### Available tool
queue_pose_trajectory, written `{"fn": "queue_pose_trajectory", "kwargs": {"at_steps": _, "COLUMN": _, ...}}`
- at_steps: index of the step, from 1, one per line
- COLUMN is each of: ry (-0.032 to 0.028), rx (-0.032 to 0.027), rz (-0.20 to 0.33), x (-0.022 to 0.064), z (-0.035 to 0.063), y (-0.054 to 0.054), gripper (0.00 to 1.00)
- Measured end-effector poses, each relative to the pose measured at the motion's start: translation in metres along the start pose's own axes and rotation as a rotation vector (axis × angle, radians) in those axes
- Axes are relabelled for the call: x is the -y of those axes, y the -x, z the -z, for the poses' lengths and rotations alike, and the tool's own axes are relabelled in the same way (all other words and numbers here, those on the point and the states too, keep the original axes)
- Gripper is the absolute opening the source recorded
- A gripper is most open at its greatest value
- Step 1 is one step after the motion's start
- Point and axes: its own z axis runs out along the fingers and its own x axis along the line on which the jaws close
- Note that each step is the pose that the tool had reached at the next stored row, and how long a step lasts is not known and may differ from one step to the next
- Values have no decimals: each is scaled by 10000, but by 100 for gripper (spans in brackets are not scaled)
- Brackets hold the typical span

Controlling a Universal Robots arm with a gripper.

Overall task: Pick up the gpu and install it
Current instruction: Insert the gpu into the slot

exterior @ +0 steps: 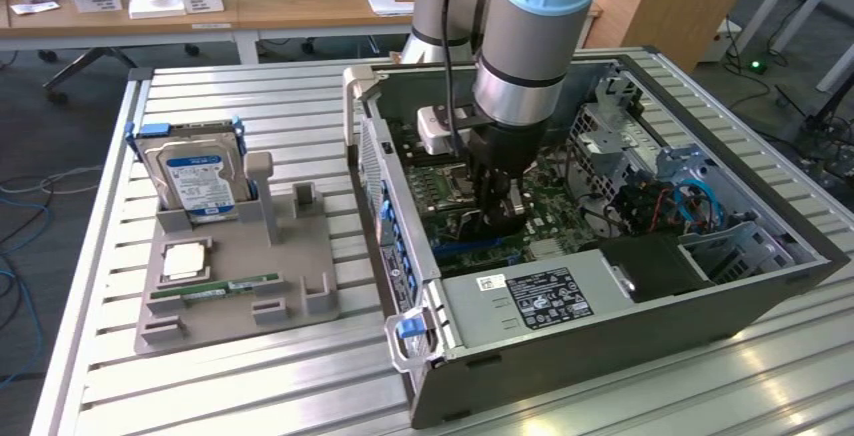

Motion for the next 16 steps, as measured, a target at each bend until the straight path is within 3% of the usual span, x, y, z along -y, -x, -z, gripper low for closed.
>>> {"fn": "queue_pose_trajectory", "kwargs": {"at_steps": 16, "ry": -1, "rx": 1, "rz": -2, "x": -2, "z": 5, "y": 0, "gripper": 26}}
